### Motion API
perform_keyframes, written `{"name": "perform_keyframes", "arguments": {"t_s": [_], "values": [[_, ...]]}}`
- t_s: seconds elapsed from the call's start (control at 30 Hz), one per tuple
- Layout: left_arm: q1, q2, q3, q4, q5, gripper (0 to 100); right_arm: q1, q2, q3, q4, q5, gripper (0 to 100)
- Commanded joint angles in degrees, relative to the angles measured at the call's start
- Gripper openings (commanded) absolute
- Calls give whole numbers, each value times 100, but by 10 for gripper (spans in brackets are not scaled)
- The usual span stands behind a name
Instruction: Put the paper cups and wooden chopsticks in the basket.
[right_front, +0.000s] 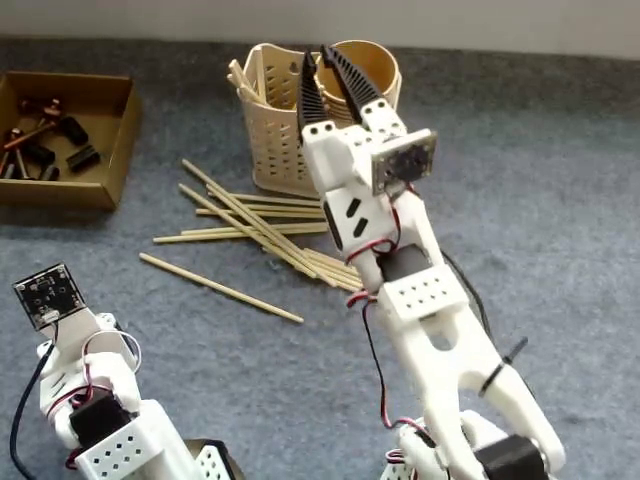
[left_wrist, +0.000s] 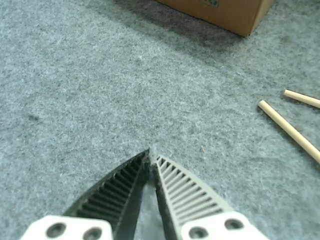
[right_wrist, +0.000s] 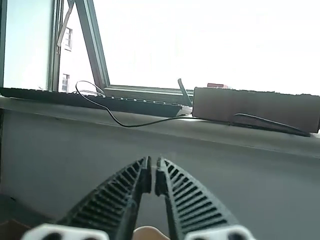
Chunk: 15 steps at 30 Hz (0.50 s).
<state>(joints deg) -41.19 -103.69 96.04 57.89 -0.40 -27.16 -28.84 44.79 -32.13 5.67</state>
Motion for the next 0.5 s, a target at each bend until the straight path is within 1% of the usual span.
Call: {"name": "perform_keyframes", "arguments": {"t_s": [0.0, 0.13, 0.3, 0.47], "values": [[-75, -4, 110, 18, -35, 5, -207, -1007, 338, 444, 0, 7], [-75, -4, 110, 18, -35, 5, -488, -2044, 840, 1578, -35, 5], [-75, -13, 110, 18, -35, 5, -664, -3284, 1604, 2448, -35, 5], [-75, -13, 110, 18, -35, 5, -629, -4426, 2369, 3363, -9, 5]]}}
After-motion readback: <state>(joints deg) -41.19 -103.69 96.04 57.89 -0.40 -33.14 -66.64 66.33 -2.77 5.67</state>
